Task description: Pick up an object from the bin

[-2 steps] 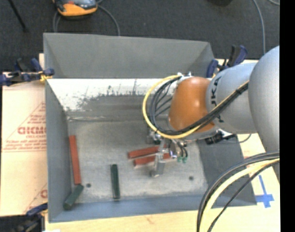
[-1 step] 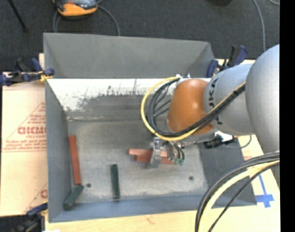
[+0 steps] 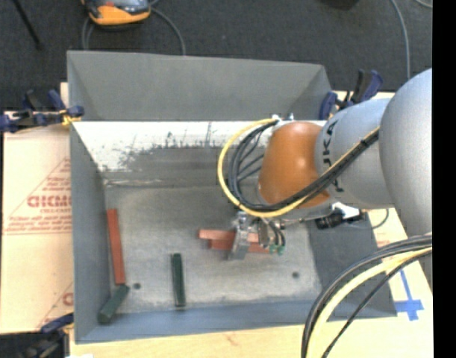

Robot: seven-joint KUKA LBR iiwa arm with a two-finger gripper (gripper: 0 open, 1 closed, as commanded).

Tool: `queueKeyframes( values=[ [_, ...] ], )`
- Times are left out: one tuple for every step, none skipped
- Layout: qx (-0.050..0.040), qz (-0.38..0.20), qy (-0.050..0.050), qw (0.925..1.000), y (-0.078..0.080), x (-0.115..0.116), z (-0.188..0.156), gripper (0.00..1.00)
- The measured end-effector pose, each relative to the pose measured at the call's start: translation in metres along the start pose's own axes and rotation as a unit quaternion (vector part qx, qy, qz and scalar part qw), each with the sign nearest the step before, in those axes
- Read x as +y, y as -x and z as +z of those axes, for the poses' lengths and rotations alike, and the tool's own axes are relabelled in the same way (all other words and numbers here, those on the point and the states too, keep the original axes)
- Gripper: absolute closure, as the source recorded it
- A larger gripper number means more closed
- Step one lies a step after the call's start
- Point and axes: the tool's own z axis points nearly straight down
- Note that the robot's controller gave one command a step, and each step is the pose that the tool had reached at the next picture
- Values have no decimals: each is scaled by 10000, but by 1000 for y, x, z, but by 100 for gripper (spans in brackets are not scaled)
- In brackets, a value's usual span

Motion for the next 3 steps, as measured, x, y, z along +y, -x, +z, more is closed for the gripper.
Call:
queueKeyframes(
  values=[
    [5,0,0,10000,-1,0,-3,100],
    [38,2,-4,10000,-2,0,-17,100],
    [40,0,-4,10000,-2,0,-41,100]
  ],
)
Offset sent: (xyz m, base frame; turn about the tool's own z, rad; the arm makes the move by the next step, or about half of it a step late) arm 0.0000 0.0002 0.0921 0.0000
